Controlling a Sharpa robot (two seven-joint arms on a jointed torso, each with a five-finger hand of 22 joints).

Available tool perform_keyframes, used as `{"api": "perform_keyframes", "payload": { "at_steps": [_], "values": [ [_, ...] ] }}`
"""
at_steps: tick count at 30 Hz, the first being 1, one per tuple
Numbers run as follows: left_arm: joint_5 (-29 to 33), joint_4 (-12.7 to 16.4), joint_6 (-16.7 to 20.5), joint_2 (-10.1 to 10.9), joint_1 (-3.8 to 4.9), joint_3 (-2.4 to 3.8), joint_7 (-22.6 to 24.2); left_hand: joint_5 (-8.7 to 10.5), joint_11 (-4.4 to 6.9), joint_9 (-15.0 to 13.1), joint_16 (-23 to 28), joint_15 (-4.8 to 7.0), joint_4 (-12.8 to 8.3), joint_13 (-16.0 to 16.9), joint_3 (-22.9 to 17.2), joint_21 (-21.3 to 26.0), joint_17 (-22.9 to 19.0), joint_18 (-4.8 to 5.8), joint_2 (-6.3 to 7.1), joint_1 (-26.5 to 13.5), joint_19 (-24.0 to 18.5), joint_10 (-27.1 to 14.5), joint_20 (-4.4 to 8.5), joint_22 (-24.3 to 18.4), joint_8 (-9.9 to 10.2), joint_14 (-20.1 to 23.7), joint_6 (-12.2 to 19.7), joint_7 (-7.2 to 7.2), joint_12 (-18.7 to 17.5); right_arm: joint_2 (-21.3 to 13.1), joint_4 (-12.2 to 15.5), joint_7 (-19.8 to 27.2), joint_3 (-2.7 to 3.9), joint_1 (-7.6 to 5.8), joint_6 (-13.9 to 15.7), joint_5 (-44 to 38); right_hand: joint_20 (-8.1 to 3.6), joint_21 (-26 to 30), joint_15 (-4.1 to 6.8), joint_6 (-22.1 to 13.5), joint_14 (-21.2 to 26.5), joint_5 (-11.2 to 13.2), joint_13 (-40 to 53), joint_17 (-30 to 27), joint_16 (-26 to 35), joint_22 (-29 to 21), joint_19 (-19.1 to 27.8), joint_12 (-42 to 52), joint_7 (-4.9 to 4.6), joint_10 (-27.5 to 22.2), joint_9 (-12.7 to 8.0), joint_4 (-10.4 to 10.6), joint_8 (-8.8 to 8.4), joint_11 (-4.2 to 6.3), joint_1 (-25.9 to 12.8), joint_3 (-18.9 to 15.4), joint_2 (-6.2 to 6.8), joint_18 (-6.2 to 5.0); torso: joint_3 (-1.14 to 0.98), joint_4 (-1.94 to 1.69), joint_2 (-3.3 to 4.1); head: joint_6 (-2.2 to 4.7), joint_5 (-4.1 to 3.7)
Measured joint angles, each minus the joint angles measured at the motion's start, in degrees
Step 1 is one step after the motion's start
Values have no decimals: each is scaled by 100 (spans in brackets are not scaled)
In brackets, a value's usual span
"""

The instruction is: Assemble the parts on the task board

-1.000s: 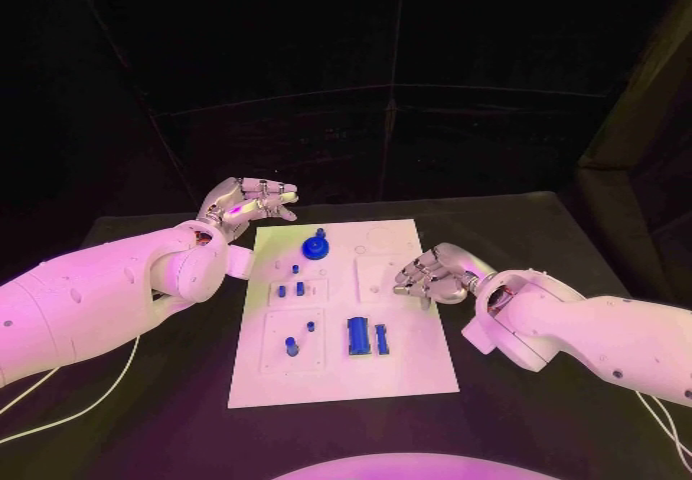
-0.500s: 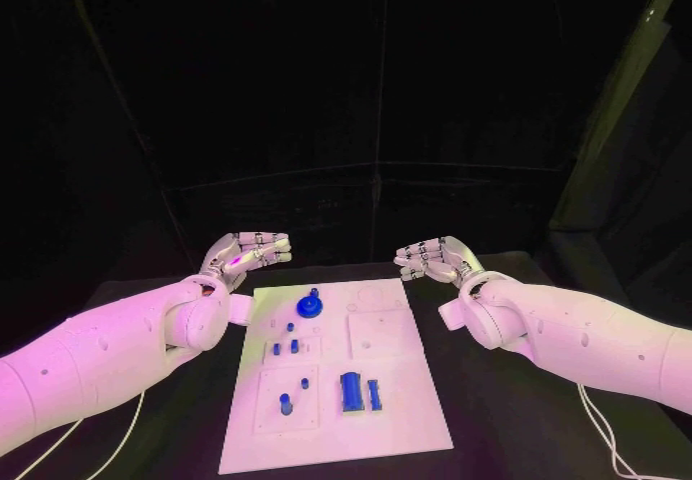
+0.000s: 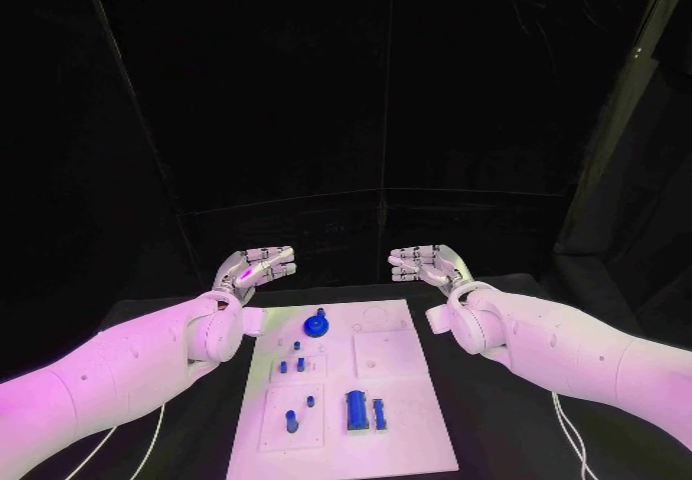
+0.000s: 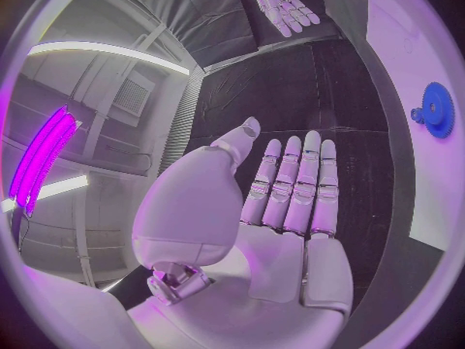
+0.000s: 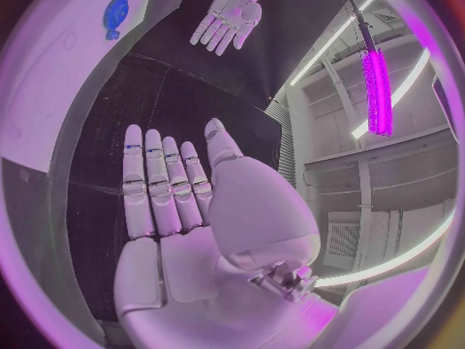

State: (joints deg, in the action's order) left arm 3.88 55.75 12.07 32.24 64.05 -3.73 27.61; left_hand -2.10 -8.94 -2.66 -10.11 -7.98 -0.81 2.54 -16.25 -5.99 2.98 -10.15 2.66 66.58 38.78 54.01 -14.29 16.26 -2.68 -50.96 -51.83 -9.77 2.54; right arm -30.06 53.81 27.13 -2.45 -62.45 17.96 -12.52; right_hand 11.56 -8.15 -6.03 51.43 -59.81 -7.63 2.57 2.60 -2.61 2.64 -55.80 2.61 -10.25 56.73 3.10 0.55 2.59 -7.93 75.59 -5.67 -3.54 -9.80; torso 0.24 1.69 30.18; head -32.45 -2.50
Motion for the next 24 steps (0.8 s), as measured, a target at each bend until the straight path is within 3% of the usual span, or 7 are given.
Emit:
{"api": "perform_keyframes", "payload": {
  "at_steps": [3, 8, 10, 15, 20, 23, 24],
  "values": [
    [-3, 109, 32, 48, -10, 10, -8, 79, 101, 99, 114, 91, 28, -95, 182, 85, -110, 129, -101, -748, -432, -603, 158, -182, 97, 570, 579, 106, -98, -68, 103, -15, 2, 12, 30, -1, -126, 87, 96, -559, 650, 84, -94, -96, 97, -99, 608, -97, 110, -618, -114, -24, -98, 85, -822, 128, 129, 57, -1, -14, 10, -30, 32],
    [-19, 581, 229, 224, -69, 67, -11, 140, 255, 195, 286, 228, 62, -188, 459, 361, -220, 220, -197, -1892, -1099, -1533, 403, -461, 190, 1448, 1472, 277, -176, -259, 578, -22, 41, 41, 177, 52, -328, 229, 383, -1464, 1704, 224, -190, -191, 184, -196, 1591, -185, 289, -1616, -229, -43, -177, 228, -2150, 384, 261, 227, -12, -91, 53, -141, 177],
    [-24, 741, 317, 287, -90, 84, -10, 140, 288, 209, 330, 276, 64, -199, 523, 414, -235, 238, -212, -2147, -1248, -1741, 462, -524, 200, 1641, 1670, 314, -189, -322, 748, -22, 50, 53, 240, 79, -370, 266, 424, -1650, 1920, 299, -203, -206, 184, -210, 1793, -197, 326, -1822, -245, -55, -177, 270, -2424, 408, 278, 227, -15, -112, 67, -164, 210],
    [-66, 1629, 888, 622, -199, 181, 0, 166, 531, 241, 468, 566, 74, -229, 736, 507, -270, 394, -245, -3032, -1765, -2456, 651, -740, 227, 2321, 2357, 465, -215, -688, 1637, -4, 111, 115, 662, 261, -524, 558, 528, -2334, 2716, 564, -229, -234, 213, -241, 2531, -220, 465, -2570, -283, -39, -215, 558, -3425, 484, 323, 317, -21, -153, 90, -190, 247],
    [-136, 2511, 1606, 929, -298, 274, 19, 166, 727, 252, 743, 695, 81, -238, 900, 551, -280, 422, -258, -3693, -2149, -2998, 795, -902, 226, 2829, 2872, 731, -216, -1054, 2540, 39, 172, 172, 1227, 531, -685, 701, 569, -2840, 3305, 660, -242, -245, 214, -249, 3081, -220, 736, -3133, -295, -55, -215, 691, -4173, 501, 340, 406, -22, -163, 95, -194, 249],
    [-180, 2911, 2036, 1072, -343, 317, 35, 172, 793, 254, 847, 731, 81, -241, 980, 552, -287, 599, -262, -4033, -2347, -3270, 865, -985, 225, 3087, 3140, 825, -216, -1226, 2987, 71, 201, 200, 1575, 702, -850, 734, 582, -3096, 3603, 693, -245, -246, 234, -250, 3362, -220, 846, -3417, -298, -53, -215, 729, -4551, 530, 345, 408, -23, -166, 98, -194, 249],
    [-192, 3009, 2154, 1107, -353, 326, 40, 188, 812, 254, 881, 747, 72, -243, 1003, 552, -289, 670, -262, -4167, -2423, -3382, 928, -1018, 225, 3188, 3243, 856, -216, -1269, 3098, 80, 208, 207, 1669, 751, -907, 751, 589, -3205, 3728, 693, -246, -246, 234, -253, 3481, -220, 881, -3533, -298, -53, -223, 741, -4709, 530, 347, 497, -23, -167, 98, -194, 249]
  ]
}}
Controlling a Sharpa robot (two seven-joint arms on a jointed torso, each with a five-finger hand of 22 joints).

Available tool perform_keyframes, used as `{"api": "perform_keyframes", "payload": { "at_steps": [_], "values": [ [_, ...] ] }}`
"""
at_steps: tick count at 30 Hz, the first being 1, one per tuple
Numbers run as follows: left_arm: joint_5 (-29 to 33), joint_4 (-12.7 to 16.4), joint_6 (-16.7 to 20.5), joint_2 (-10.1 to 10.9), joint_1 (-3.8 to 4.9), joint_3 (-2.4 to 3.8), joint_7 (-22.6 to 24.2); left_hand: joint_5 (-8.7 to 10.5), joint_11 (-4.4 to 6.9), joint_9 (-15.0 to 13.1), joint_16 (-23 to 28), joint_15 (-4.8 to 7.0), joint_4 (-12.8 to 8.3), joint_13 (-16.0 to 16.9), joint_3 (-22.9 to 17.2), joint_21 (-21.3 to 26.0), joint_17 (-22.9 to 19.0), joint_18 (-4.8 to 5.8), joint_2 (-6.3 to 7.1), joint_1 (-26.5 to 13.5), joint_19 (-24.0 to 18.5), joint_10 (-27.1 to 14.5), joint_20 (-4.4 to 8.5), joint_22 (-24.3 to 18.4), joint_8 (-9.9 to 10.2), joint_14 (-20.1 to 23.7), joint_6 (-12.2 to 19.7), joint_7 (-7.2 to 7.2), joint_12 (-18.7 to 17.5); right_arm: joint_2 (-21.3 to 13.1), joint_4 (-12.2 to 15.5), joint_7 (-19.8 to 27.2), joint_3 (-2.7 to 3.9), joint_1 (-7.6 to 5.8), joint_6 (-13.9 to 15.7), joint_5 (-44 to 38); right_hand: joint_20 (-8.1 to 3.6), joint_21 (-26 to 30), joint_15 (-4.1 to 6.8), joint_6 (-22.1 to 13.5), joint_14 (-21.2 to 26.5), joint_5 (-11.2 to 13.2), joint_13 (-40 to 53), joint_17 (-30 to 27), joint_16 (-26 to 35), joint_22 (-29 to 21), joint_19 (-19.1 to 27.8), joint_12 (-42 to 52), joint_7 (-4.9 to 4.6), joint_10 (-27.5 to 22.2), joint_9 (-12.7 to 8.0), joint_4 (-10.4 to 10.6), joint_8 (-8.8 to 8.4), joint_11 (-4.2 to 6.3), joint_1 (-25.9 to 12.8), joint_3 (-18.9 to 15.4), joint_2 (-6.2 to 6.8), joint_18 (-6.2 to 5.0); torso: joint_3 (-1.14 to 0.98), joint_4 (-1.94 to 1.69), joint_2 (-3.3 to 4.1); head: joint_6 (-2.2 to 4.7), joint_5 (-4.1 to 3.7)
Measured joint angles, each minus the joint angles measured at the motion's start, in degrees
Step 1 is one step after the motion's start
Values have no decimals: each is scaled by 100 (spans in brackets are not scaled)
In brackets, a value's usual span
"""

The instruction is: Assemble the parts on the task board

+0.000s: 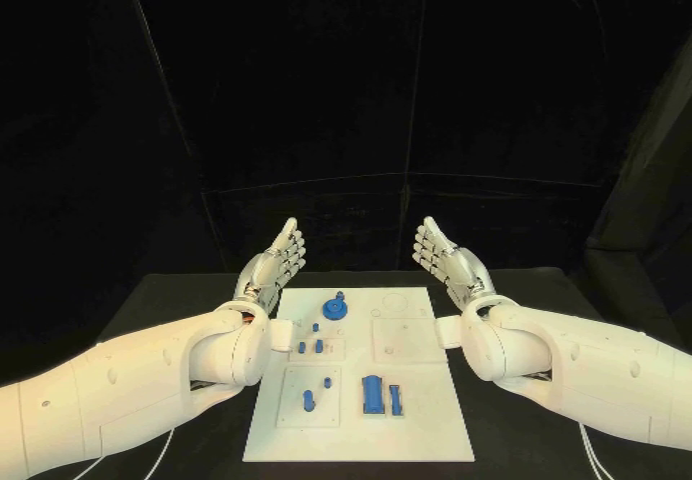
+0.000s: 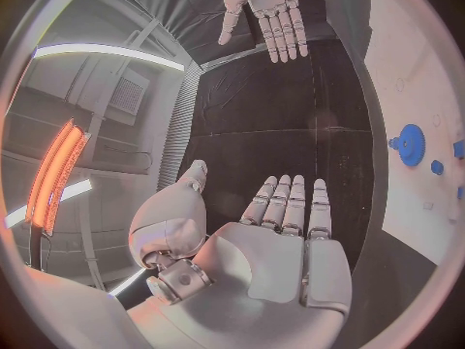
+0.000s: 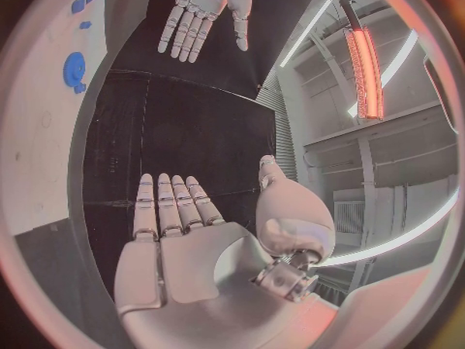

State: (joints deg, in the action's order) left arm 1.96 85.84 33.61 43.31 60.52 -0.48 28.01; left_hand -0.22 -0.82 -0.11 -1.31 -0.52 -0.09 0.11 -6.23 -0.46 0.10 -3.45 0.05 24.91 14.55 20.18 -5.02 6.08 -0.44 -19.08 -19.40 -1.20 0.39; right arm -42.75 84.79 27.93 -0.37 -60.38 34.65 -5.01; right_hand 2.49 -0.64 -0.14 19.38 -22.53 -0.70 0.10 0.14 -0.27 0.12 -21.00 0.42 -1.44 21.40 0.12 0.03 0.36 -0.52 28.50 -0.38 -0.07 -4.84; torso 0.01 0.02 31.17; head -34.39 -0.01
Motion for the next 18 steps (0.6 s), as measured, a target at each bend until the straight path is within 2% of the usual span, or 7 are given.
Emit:
{"api": "perform_keyframes", "payload": {
  "at_steps": [1, 2, 3, 5, 9, 10, 18],
  "values": [
    [-11, 85, 111, 31, -10, 9, 4, 0, 11, 0, 18, 7, 7, -1, 26, 0, 0, 1, -2, -96, -58, -79, 58, -22, 7, 75, 75, 18, 0, -38, 95, 10, 8, 8, 90, 44, -39, 0, -1, -76, 88, 0, -1, -1, 0, -2, 80, 0, 19, -84, 0, 0, -13, 4, -110, 0, -1, 52, 0, -1, 0, 0, 1],
    [-26, 186, 252, 65, -21, 18, 10, 0, 23, 0, 20, 13, 8, -2, 53, 0, 0, 78, -2, -195, -118, -156, 118, -48, 21, 150, 150, 34, 0, -84, 211, 22, 12, 14, 209, 102, -72, 0, 1, -147, 172, 19, -2, -4, 0, -4, 157, 0, 41, -164, 0, 0, -13, 18, -217, 0, 1, 134, -1, -1, 0, 1, 1],
    [-35, 246, 343, 87, -29, 24, 14, 0, 33, 0, 32, 21, 8, -3, 63, 0, 0, 124, -2, -285, -173, -227, 172, -83, 21, 222, 222, 47, 0, -112, 281, 30, 15, 19, 286, 142, -93, 0, 1, -218, 252, 31, -3, -5, 0, -4, 237, 0, 55, -244, 0, 0, -13, 20, -318, 0, 1, 133, -1, -1, 0, 2, 1],
    [-55, 345, 528, 120, -40, 34, 23, 0, 44, 0, 66, 30, 8, -3, 199, 3, 0, 127, -4, -458, -268, -372, 268, -206, 21, 355, 353, 65, 0, -160, 407, 47, 28, 28, 446, 222, -143, 24, 5, -351, 407, 33, -3, -7, 0, -4, 378, -11, 82, -388, -1, 0, -14, 31, -517, 0, 4, 231, -1, -2, 0, 2, 1],
    [-80, 394, 749, 136, -44, 37, 32, 0, 68, 2, 70, 39, 8, -4, 405, 24, 0, 223, -5, -781, -450, -633, 390, -405, 21, 598, 611, 94, 0, -191, 495, 72, 30, 31, 648, 333, -198, 26, 10, -603, 698, 33, -3, -7, 0, -4, 650, -21, 111, -665, -6, 0, -14, 34, -883, 0, 5, 280, -1, -2, 1, 2, 1],
    [-85, 396, 782, 136, -45, 38, 33, 0, 65, 3, 91, 40, 9, -4, 436, 24, 0, 223, -4, -849, -479, -687, 419, -434, 21, 653, 664, 101, 0, -191, 497, 76, 30, 31, 677, 352, -199, 26, 11, -653, 759, 33, -3, -7, 0, -4, 711, -21, 119, -722, -6, 0, -14, 43, -959, 0, 6, 357, -1, -2, 1, 2, 1],
    [-106, 399, 942, 137, -45, 39, 39, 0, 79, 6, 91, 50, 8, -3, 548, 24, -1, 223, -6, -1301, -746, -1053, 481, -560, 21, 1004, 1015, 116, 0, -193, 501, 95, 31, 32, 830, 453, -231, 26, 11, -1013, 1174, 33, -2, -6, 0, -3, 1090, -21, 135, -1112, -6, 0, -13, 51, -1483, 0, 5, 356, -1, -3, 2, 2, 1]
  ]
}}
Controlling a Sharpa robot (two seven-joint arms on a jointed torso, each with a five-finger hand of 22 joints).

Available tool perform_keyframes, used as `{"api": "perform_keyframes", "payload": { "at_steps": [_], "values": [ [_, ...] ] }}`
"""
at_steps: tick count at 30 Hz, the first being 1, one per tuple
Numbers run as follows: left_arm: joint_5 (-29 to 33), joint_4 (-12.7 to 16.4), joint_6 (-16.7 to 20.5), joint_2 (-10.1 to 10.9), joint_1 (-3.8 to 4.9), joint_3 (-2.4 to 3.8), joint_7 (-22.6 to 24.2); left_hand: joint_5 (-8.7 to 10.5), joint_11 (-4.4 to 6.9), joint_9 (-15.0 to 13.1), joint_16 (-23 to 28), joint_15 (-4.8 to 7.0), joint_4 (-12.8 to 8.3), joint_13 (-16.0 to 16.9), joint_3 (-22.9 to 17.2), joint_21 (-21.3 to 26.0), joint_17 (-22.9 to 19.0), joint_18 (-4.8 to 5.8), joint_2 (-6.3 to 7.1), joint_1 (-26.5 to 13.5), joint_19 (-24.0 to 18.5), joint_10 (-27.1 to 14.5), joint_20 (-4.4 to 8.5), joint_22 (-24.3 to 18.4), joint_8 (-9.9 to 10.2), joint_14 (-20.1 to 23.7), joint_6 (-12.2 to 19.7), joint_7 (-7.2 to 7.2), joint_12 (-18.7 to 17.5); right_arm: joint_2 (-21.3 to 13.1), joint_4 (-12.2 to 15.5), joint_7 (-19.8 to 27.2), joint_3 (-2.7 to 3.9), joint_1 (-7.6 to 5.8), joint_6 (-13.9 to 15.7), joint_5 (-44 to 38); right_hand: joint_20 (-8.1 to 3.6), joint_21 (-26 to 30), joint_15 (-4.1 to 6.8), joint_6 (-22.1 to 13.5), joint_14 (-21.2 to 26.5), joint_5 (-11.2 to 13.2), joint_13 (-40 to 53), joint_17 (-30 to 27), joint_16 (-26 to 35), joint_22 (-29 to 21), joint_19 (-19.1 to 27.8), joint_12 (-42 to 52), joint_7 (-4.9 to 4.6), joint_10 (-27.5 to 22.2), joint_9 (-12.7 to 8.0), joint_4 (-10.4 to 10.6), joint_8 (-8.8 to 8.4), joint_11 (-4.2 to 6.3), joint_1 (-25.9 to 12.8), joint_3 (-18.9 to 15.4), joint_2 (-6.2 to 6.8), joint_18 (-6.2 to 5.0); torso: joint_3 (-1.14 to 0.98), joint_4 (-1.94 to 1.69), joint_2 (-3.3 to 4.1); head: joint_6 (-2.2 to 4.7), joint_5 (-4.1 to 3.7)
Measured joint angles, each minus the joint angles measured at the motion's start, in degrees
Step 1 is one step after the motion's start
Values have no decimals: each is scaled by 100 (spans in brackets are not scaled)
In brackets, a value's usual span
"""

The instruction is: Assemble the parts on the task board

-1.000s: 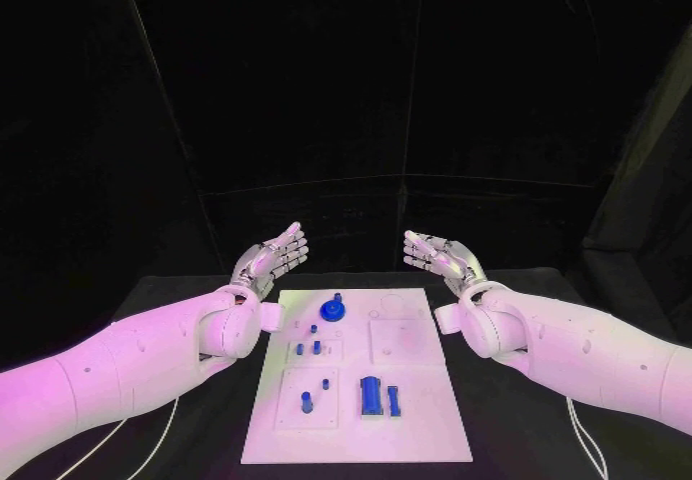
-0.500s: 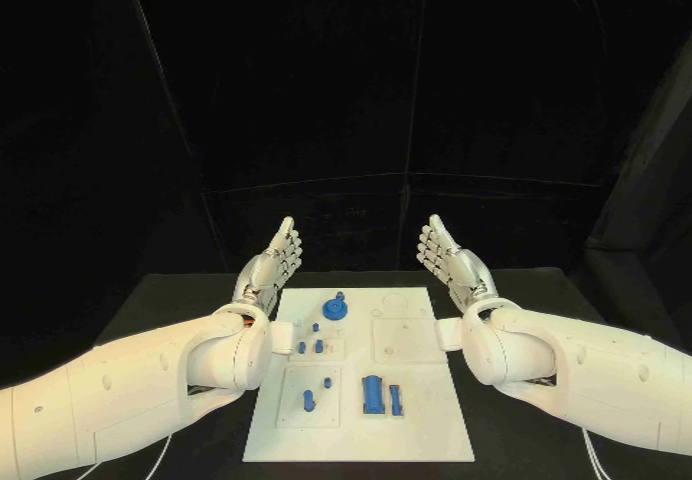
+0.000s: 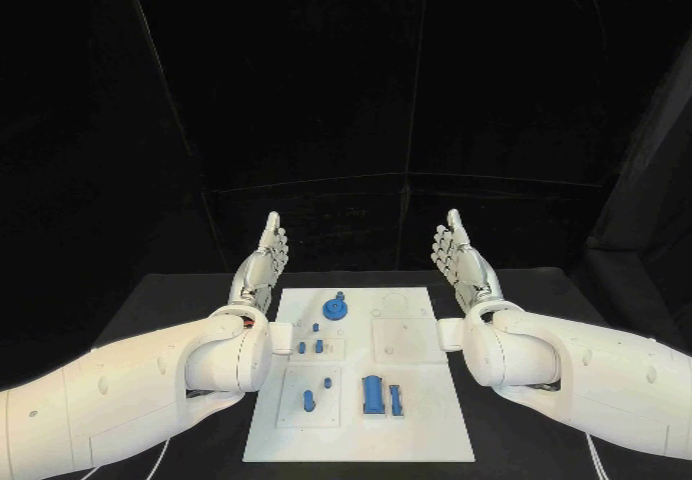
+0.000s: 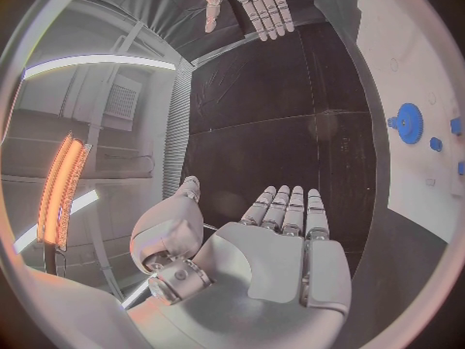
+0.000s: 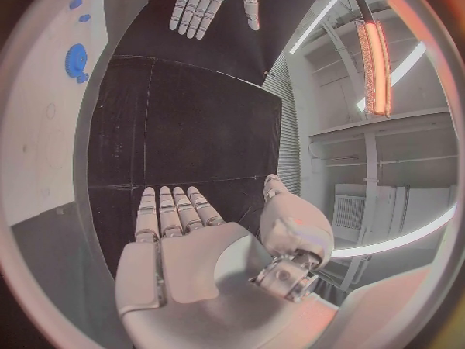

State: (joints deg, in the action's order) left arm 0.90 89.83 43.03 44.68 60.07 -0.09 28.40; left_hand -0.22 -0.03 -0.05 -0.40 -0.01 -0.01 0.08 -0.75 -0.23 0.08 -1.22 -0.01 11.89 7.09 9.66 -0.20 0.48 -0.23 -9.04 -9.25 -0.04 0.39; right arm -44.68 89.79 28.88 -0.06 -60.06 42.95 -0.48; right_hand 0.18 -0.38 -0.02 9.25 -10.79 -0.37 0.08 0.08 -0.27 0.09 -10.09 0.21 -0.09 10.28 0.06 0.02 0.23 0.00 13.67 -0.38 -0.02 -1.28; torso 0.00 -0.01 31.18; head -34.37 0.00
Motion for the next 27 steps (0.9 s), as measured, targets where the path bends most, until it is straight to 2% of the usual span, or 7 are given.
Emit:
{"api": "perform_keyframes", "payload": {
  "at_steps": [6, 9, 10, 12, 14, 15, 27],
  "values": [
    [-7, 1, 48, 0, 0, 0, 1, 0, -2, 0, 0, -2, 0, 1, 11, 0, -3, -1, 0, -264, -142, -204, 20, -26, 0, 191, 201, 5, 0, 0, 1, 7, 0, 0, 46, 31, -17, 0, 8, -182, 230, 0, 1, 0, 0, 0, 221, 0, -4, -223, 0, 0, 0, -2, -288, 0, 0, 7, 0, 0, 0, 0, 0],
    [-9, 1, 61, 0, 0, 0, 2, 0, -9, -1, 0, -1, 0, 1, 42, 0, -3, 12, -15, -350, -324, -292, 16, -33, 0, 270, 261, 5, 0, 0, 1, 9, 0, 0, 59, 41, -25, 0, 0, -276, 319, 0, 1, 1, 0, 0, 300, 0, 5, -304, 1, 0, 0, -4, -409, 0, 14, 90, 0, 0, -1, 0, 0],
    [-9, 1, 65, 0, 0, 0, 2, 0, 8, -1, 0, 2, 0, 1, 42, 0, -3, 57, -2, -389, -379, -305, 15, -35, 0, 292, 300, 2, 0, 0, 2, 10, 0, 0, 62, 43, -18, 0, 3, -359, 430, 0, 1, 1, 0, 0, 407, 0, 2, -414, 1, 0, 0, 1, -539, 0, 6, 90, 0, 0, 0, 0, 0],
    [-10, 1, 69, 0, 0, 0, 2, 0, 4, -1, 0, -10, 0, 2, 42, 0, -3, 88, 1, -440, -475, -366, 17, -38, 0, 325, 345, 5, 0, 0, 3, 12, 0, 0, 68, 47, -18, 0, 1, -796, 792, 0, 1, 1, -1, 1, 743, 0, 5, -760, 1, 0, 0, 2, -802, 0, 5, 90, 0, 0, 0, 0, 0],
    [-12, 3, 74, 0, -1, 1, 3, 0, 3, -1, 0, 3, 0, 2, 42, 0, -3, 90, -3, -723, -674, -794, 20, -41, -1, 739, 759, 2, 0, 0, 2, 13, 0, 0, 74, 51, -19, 0, 5, -896, 1022, 0, 0, 1, -1, 1, 960, 0, 10, -965, 1, 0, 0, -2, -1264, 0, 4, 89, -1, 0, 0, 0, 0],
    [-12, 2, 76, 0, -1, 1, 3, 0, 4, -1, 0, -1, 0, 2, 42, 0, -3, 89, 2, -1033, -682, -897, 24, -42, -1, 830, 855, 3, 0, 0, 2, 13, 0, 0, 76, 53, -19, 0, 10, -904, 1049, 0, 0, 1, -1, 1, 978, 0, 6, -1000, 1, 0, 0, -2, -1317, 0, -6, 89, -1, 0, 0, 0, 0],
    [-14, 2, 86, 1, -1, 1, 4, 0, 3, -2, 0, 0, 0, -3, 42, 0, -2, 89, 7, -1153, -684, -936, 27, -42, -1, 883, 895, 5, 0, 0, 2, 15, 0, 0, 84, 62, -19, 0, 3, -905, 1059, 0, -3, 1, -1, 1, 978, 0, 6, -998, 2, 0, 0, 0, -1330, -1, 8, 88, -1, 0, 0, 0, 0]
  ]
}}
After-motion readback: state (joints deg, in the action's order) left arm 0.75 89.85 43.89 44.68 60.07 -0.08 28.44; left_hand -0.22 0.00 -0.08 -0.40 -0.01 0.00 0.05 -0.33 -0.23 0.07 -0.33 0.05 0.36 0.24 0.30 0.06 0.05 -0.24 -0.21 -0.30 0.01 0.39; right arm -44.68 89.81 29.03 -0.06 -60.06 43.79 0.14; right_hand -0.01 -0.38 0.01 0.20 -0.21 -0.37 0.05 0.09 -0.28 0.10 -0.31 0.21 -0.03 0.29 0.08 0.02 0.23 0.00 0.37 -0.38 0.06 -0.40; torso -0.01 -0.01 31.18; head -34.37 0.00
